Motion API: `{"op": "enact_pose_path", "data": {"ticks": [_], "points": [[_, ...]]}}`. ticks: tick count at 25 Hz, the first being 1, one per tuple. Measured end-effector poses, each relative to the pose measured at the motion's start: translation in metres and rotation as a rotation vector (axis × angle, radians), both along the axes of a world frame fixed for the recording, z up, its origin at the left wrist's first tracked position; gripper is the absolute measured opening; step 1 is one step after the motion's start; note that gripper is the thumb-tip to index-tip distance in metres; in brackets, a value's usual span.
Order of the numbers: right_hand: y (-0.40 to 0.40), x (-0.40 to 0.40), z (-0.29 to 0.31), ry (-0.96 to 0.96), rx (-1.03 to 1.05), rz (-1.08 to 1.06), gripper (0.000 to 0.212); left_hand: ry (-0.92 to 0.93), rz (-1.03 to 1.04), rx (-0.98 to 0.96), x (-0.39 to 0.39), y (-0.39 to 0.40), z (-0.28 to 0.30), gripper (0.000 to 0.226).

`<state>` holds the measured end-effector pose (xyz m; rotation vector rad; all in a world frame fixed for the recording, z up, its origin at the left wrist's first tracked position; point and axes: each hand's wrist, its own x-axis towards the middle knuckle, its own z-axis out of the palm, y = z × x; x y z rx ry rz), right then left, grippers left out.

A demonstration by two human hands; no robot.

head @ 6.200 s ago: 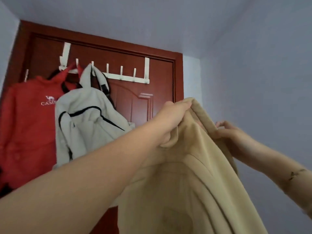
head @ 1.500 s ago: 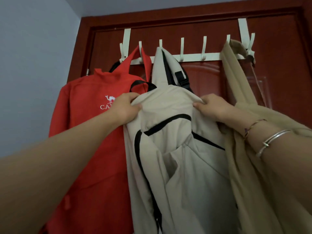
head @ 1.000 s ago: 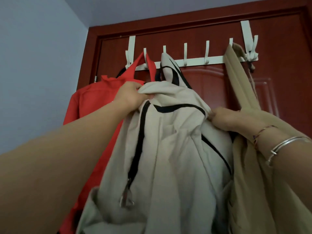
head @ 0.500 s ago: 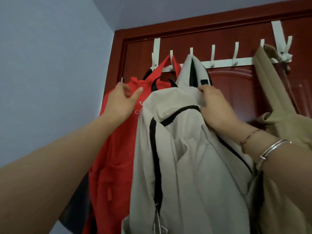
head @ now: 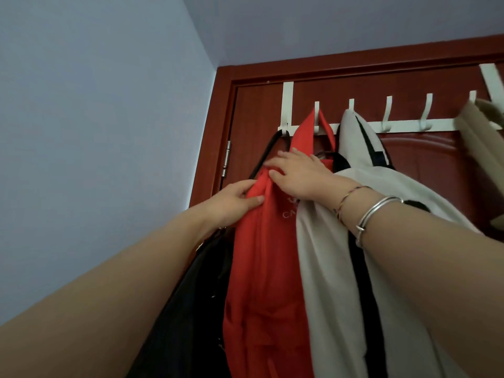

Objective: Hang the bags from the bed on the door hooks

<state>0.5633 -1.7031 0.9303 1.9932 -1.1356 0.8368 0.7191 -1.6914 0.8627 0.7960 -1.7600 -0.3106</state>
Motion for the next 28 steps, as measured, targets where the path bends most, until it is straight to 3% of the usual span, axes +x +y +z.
{"op": "enact_pose_path", "data": {"ticks": [2, 4, 7, 9, 10, 13, 15, 18, 21, 28], "points": [[-0.008, -0.004, -0.004, -0.009, 0.094, -0.114, 0.052, 0.083, 0.042, 0.02, 0.017, -0.008, -0.005, 0.039], [-0.013, 0.003, -0.012, 0.007, 0.03, -0.145, 0.062, 0.094, 0.295, -0.037, 0.038, -0.031, -0.014, 0.04], [-0.014, 0.026, -0.018, 0.115, -0.233, -0.028, 0.074, -0.054, 0.384, 0.13, 0.043, -0.056, -0.034, 0.044], [-0.016, 0.034, -0.019, 0.16, -0.218, 0.01, 0.065, -0.148, 0.438, 0.184, 0.042, -0.068, -0.043, 0.029], [-0.018, 0.032, -0.019, 0.159, -0.166, 0.002, 0.055, -0.131, 0.507, 0.157, 0.045, -0.071, -0.046, 0.02], [-0.018, 0.012, -0.019, 0.208, -0.029, -0.177, 0.06, 0.084, 0.647, 0.067, 0.064, -0.067, -0.047, 0.017], [-0.019, 0.0, -0.021, 0.253, -0.007, -0.299, 0.067, 0.174, 0.645, 0.028, 0.074, -0.06, -0.045, 0.019], [-0.018, 0.005, -0.029, 0.29, -0.093, -0.41, 0.078, 0.127, 0.657, -0.016, 0.071, -0.056, -0.049, 0.027], [-0.02, 0.024, -0.051, 0.297, -0.224, -0.295, 0.079, 0.086, 0.628, 0.036, 0.067, -0.051, -0.067, 0.039], [0.033, 0.006, -0.081, 0.35, -0.195, -0.223, 0.072, 0.015, 0.633, 0.228, 0.069, 0.006, -0.082, 0.053]]}}
